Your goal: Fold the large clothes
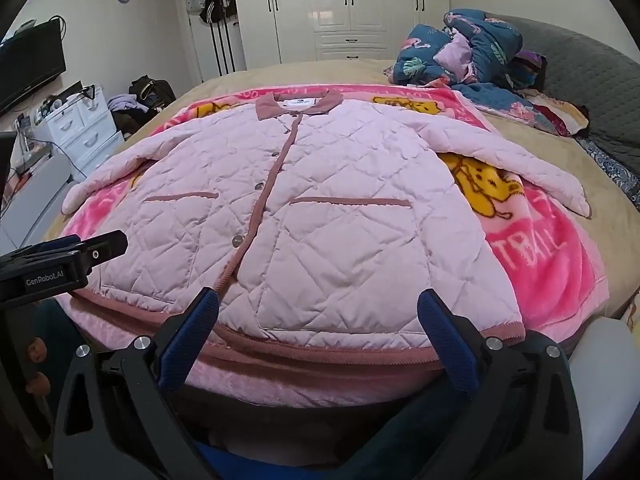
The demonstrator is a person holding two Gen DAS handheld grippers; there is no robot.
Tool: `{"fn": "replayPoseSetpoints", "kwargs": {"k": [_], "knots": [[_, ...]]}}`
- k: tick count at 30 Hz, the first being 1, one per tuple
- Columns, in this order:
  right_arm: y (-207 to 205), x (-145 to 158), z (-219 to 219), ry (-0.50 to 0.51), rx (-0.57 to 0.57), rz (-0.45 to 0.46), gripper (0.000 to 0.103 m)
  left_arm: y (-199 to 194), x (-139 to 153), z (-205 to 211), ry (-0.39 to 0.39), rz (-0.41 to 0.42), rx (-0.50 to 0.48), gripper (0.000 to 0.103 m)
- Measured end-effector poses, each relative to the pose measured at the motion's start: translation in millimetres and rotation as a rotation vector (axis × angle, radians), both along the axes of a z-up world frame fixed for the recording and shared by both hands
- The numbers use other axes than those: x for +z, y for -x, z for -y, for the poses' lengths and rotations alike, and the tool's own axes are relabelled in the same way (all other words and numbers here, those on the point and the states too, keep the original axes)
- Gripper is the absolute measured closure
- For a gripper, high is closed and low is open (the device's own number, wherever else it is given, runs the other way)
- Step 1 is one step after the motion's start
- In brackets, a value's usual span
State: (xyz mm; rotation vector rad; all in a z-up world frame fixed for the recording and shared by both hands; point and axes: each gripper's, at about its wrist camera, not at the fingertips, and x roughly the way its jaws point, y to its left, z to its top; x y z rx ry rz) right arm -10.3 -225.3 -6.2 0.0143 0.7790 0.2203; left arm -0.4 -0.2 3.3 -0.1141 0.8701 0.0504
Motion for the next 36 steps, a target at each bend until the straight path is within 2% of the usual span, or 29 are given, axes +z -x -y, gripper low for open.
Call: {"fn": "replayPoseSetpoints", "kwargs": {"k": [36], "knots": [[-1.7,-0.1,0.7,-0.010,0.004,-0.006,0.004,-0.8,3.0,-1.0,0.002,0.006,-0.005,0.009]]}}
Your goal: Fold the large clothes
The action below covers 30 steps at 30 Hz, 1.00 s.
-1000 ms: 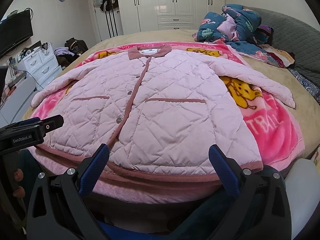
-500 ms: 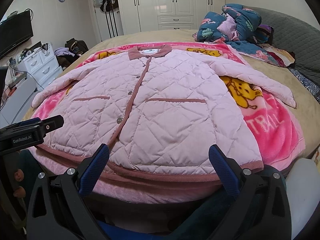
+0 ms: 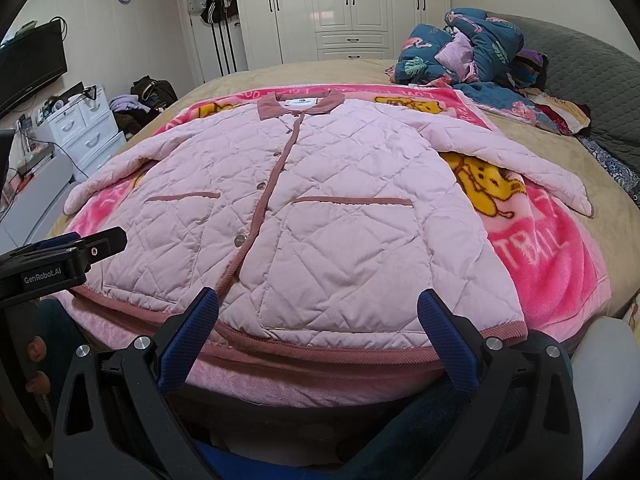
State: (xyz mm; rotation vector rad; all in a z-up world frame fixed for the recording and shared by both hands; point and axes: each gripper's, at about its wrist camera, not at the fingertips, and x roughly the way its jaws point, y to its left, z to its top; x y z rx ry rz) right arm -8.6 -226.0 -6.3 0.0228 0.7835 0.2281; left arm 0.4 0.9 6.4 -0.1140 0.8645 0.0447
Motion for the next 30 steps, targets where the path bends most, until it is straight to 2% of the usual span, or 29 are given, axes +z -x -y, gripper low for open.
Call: {"fn": "replayPoseSetpoints", "kwargs": {"k": [16,30], "knots": [[-1,-1,-2,-0.007,0.005,-0.004,0.004,0,2,0,0.001,0.000,0.007,0.009],[-24,2,-5,-0.026,0.044,-0.022,0.004,-28,6,-8,-0.001,-0.005,0.020,0.009]]}}
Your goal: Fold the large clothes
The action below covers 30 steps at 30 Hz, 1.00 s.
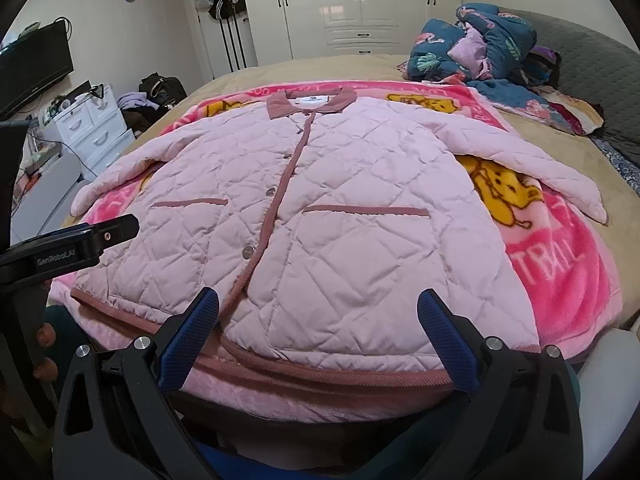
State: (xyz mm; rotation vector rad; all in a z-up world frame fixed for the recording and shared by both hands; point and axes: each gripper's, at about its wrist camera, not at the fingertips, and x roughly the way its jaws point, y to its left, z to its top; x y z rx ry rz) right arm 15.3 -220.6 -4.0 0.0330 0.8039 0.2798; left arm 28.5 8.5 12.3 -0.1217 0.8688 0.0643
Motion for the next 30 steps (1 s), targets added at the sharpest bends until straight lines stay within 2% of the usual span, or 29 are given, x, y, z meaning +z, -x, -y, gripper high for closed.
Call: {"fn": "replayPoseSetpoints", "kwargs": {"k": [15,30], "knots": [[-45,14,-6,-0.010,0.028,-0.022,0.004,-39,13,-12,0.035,0.006,0.037,0.009],[-105,56,-8,-0.033,-0.005,0.034,0.004,-86,41,-19,0.049,0.027,0.045,0.009]]}}
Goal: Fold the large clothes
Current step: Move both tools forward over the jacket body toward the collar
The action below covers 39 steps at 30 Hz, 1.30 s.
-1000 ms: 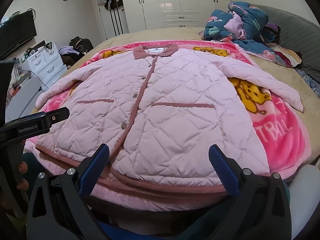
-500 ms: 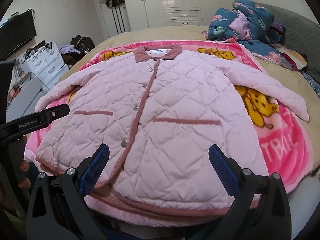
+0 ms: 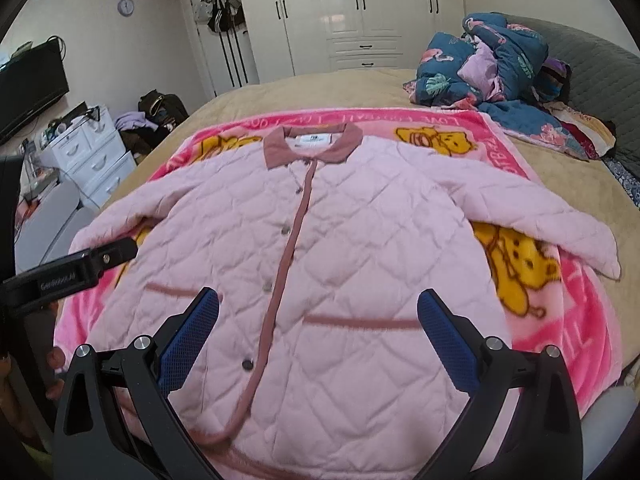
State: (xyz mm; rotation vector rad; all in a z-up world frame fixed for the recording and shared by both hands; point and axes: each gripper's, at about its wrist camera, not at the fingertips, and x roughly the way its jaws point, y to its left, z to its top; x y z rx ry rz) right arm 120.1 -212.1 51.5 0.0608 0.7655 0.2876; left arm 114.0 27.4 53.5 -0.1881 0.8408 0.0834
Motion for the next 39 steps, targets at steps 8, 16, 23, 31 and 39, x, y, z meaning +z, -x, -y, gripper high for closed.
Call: {"fn": "replayPoseSetpoints", "kwargs": {"k": [8,16,23,31,39], "knots": [[-34,16,2,-0.014,-0.024,0.017,0.004,-27,13,2,-0.008,0.010,-0.013,0.009],[-65,30,7,-0.026,-0.056,0.042,0.004,-64,23,4,0.012,0.025,-0.026,0.009],[-96,40,23,-0.039,-0.109,0.064,0.004,-98,25,14,-0.001,0.019,-0.041,0.009],[-138,38,58,-0.077,-0.208,0.053,0.004,-140,18,37,-0.007,-0.011,-0.096,0.009],[-174,23,108,-0.077,-0.343,0.041,0.004,-174,6,54,-0.008,-0.018,-0.099,0.009]]}}
